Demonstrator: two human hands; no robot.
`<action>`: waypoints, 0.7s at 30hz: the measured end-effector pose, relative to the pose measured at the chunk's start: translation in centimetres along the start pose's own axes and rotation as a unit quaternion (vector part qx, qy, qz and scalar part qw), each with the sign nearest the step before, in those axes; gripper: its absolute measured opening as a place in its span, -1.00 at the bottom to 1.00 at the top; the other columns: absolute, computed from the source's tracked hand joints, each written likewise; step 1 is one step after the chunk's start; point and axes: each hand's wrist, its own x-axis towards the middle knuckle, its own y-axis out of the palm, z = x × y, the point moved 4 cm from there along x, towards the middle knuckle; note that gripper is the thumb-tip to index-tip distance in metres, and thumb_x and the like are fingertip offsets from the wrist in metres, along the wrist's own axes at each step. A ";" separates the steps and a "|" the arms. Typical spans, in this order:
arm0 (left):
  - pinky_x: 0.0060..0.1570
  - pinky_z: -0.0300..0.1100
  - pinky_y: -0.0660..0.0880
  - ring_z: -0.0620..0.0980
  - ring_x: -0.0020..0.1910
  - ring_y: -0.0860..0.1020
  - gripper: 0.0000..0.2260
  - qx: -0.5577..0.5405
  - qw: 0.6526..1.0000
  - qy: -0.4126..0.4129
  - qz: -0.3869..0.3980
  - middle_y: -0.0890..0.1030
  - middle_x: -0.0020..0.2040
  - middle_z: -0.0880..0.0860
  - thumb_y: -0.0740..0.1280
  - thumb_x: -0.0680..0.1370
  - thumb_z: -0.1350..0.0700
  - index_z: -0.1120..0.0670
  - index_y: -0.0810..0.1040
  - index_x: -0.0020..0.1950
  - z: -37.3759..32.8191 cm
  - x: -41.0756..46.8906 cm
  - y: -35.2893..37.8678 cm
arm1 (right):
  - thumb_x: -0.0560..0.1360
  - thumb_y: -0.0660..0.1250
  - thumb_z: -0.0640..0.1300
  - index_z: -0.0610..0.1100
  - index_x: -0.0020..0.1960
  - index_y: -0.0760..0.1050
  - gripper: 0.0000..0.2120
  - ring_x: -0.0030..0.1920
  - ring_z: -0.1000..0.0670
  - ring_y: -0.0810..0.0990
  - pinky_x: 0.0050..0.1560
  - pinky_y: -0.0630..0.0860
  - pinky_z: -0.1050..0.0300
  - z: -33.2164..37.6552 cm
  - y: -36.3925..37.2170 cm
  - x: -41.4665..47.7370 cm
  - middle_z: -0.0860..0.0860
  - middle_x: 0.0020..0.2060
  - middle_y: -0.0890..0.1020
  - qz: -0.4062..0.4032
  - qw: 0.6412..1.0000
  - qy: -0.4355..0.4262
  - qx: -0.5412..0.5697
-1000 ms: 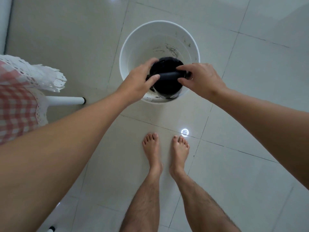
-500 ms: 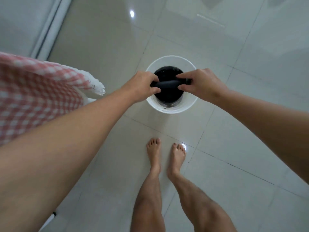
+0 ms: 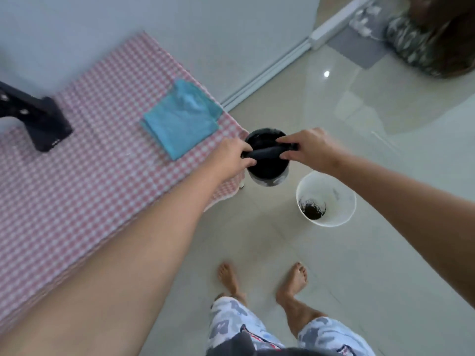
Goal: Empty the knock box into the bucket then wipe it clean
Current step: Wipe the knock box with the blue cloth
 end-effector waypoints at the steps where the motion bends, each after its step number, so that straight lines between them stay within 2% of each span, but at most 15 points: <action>1: 0.06 -0.09 0.49 0.12 0.09 0.62 -0.74 -0.006 1.000 -0.014 -0.012 0.69 0.06 0.15 0.46 0.57 0.08 0.11 0.69 0.24 1.3 -1.7 -1.8 | 0.57 0.39 -0.03 0.00 0.43 0.50 -0.57 0.21 -0.21 0.60 0.23 0.46 0.05 2.7 -0.4 0.4 -0.15 0.17 0.70 0.005 1.000 -0.019 -0.014; 5: -0.06 -0.12 0.43 0.12 0.01 0.60 -0.78 -0.020 0.997 -0.059 -0.054 0.67 0.01 0.14 0.46 0.57 0.06 0.09 0.68 0.19 7.0 -7.8 -7.9 | 0.57 0.38 -0.02 0.01 0.43 0.51 -0.58 0.21 -0.22 0.59 0.21 0.45 0.05 13.3 -0.9 1.8 -0.14 0.19 0.69 0.019 0.995 -0.082 -0.052; 9: -0.16 -0.11 0.36 0.09 -0.09 0.54 -0.83 -0.021 0.994 -0.079 -0.075 0.58 -0.07 0.07 0.46 0.57 -0.02 0.05 0.58 0.02 13.1 -13.5 -12.4 | 0.56 0.39 -0.03 0.03 0.40 0.53 -0.59 0.16 -0.19 0.61 0.11 0.44 0.14 23.8 0.4 3.3 -0.10 0.10 0.71 0.034 0.985 -0.143 -0.088; 12: -0.09 -0.10 0.42 0.10 -0.03 0.57 -0.79 -0.041 0.990 -0.080 -0.112 0.60 0.02 0.09 0.46 0.58 0.04 0.11 0.61 0.15 18.1 -17.6 -14.5 | 0.58 0.37 -0.05 0.02 0.43 0.50 -0.58 0.19 -0.19 0.60 0.14 0.47 0.00 31.5 2.6 4.1 -0.11 0.12 0.70 0.063 0.973 -0.183 -0.130; 16: -0.01 -0.07 0.49 0.19 0.07 0.62 -0.78 -0.064 0.984 -0.089 -0.139 0.67 0.10 0.16 0.47 0.57 0.08 0.13 0.68 0.18 22.5 -21.1 -15.5 | 0.60 0.34 -0.10 -0.02 0.42 0.51 -0.61 0.17 -0.16 0.61 0.06 0.46 0.07 37.9 4.9 4.7 -0.13 0.13 0.69 0.089 0.960 -0.209 -0.163; 21: 0.14 -0.02 0.51 0.19 0.18 0.58 -0.73 -0.068 0.976 -0.123 -0.165 0.57 0.25 0.18 0.50 0.53 0.05 0.13 0.70 0.19 26.9 -23.6 -16.3 | 0.60 0.33 -0.15 -0.05 0.38 0.56 -0.65 0.09 -0.14 0.64 -0.02 0.46 0.09 43.0 7.7 6.1 -0.11 0.07 0.71 0.116 0.950 -0.235 -0.170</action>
